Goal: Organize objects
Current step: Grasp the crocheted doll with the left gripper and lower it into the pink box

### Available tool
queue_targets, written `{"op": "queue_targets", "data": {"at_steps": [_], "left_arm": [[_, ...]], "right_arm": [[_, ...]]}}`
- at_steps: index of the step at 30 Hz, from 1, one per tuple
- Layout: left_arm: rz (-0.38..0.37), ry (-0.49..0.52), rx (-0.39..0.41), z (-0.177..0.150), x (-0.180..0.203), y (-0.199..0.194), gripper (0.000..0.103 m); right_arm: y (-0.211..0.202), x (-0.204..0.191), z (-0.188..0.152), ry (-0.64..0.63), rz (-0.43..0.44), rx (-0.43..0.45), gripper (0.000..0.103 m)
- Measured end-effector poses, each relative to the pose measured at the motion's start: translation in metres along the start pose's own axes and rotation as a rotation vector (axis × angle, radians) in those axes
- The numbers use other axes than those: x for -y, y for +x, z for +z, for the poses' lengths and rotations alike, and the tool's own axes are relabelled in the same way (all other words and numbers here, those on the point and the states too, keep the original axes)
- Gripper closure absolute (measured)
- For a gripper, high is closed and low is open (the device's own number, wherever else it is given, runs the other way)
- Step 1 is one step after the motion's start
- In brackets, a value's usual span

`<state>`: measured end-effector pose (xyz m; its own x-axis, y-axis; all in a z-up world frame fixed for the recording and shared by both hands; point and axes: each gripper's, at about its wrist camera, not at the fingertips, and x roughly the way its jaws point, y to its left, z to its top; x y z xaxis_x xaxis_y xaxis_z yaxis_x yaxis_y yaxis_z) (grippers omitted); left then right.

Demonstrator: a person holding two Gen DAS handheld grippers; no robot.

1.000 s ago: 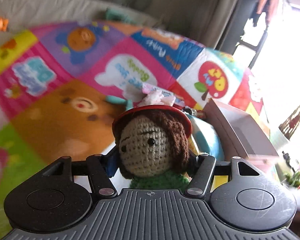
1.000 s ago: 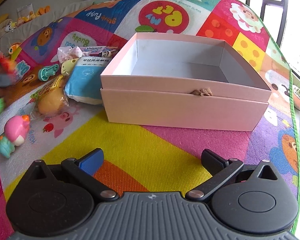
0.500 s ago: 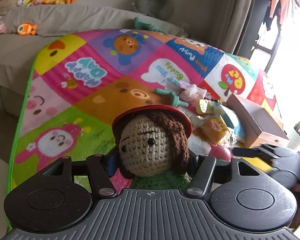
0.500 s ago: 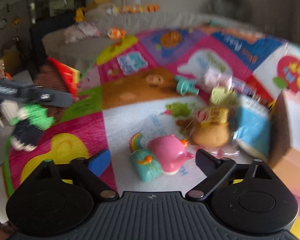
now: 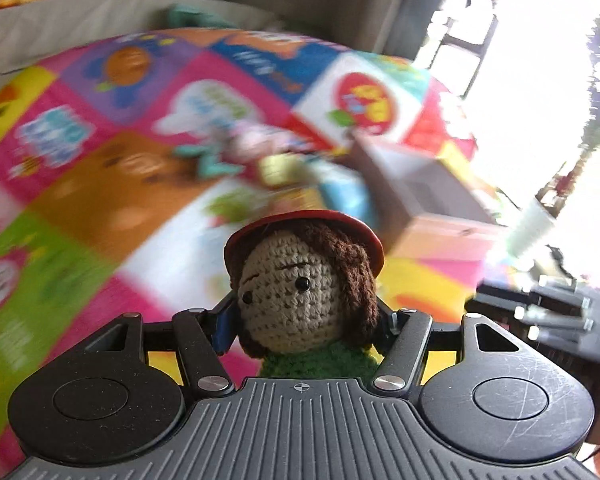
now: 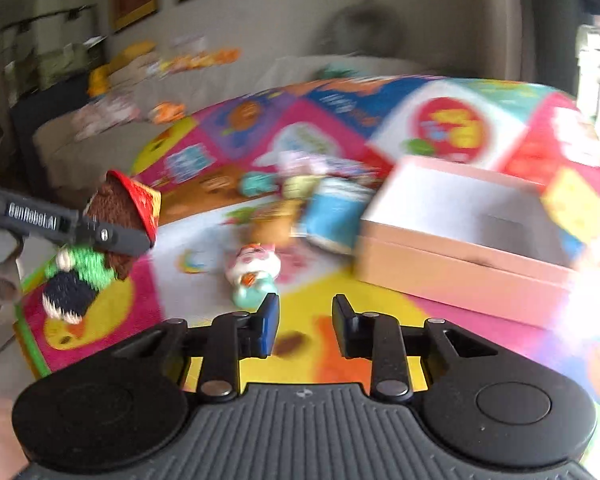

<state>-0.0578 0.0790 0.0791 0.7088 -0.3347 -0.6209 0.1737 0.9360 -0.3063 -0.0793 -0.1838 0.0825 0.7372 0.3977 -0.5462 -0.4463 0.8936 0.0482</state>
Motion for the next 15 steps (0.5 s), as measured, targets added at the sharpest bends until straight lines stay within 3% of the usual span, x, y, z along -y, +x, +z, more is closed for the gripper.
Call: {"op": "queue_targets", "data": {"at_steps": [6, 10, 12, 15], "left_arm": [[-0.156, 0.031, 0.036, 0.091, 0.087, 0.049, 0.035], [-0.196, -0.012, -0.036, 0.135, 0.136, 0.118, 0.035], [-0.166, -0.007, -0.057, 0.145, 0.155, 0.158, 0.035], [-0.045, 0.028, -0.104, 0.143, 0.166, 0.208, 0.033]], "right_arm": [[-0.038, 0.042, -0.02, 0.138, -0.085, 0.091, 0.077], [-0.034, 0.053, -0.028, 0.175, -0.071, 0.102, 0.077], [-0.032, 0.056, -0.032, 0.188, -0.066, 0.101, 0.077], [-0.035, 0.06, -0.037, 0.205, -0.066, 0.11, 0.077]]}}
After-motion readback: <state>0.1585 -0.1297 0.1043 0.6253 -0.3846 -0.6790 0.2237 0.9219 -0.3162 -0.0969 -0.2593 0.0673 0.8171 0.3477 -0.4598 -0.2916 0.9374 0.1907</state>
